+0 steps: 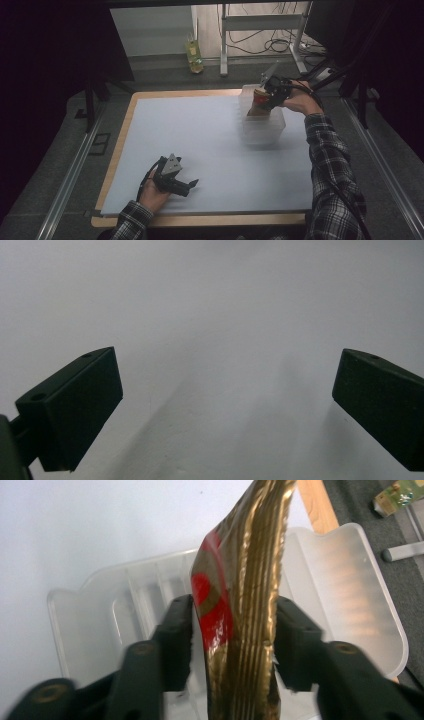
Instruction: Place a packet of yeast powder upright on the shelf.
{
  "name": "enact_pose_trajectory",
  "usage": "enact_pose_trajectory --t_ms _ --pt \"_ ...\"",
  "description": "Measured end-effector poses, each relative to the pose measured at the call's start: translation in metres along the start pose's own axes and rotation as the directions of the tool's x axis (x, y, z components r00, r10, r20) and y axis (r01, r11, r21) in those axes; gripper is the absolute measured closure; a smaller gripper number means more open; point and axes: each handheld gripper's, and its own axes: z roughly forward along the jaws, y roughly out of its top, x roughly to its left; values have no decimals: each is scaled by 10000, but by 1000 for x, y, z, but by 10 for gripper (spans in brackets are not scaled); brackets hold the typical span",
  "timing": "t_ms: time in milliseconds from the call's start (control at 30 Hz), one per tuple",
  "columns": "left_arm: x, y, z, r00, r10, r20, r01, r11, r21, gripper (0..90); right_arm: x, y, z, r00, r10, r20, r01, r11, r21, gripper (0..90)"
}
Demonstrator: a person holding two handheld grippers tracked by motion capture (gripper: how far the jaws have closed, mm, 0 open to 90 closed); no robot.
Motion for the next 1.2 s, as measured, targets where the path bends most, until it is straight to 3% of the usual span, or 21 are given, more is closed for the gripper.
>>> enact_pose_trajectory --t_ms 167,467,667,800,1000,1200 --pt "0 0 0 10000 -8 9 8 10000 3 0 1 1 -2 9982 604 13 -604 9978 -285 412" --pt "0 0 0 10000 -1 9 0 10000 14 0 1 4 -8 9951 942 313 -918 9934 -689 252" --pt "0 0 1 10000 1 16 -1 10000 43 0 1 4 -11 9886 1446 427 -1400 9855 -960 165" --pt "0 0 1 10000 -7 13 7 10000 47 0 0 2 -15 9801 1927 481 -1849 9735 -1343 128" --pt "-1 0 1 10000 -1 12 1 10000 57 0 2 2 -21 9717 2253 715 -2101 9617 -1759 86" --pt "-1 0 1 10000 -21 -91 22 10000 44 0 7 3 -29 9570 2777 836 -2511 9376 -2406 62"
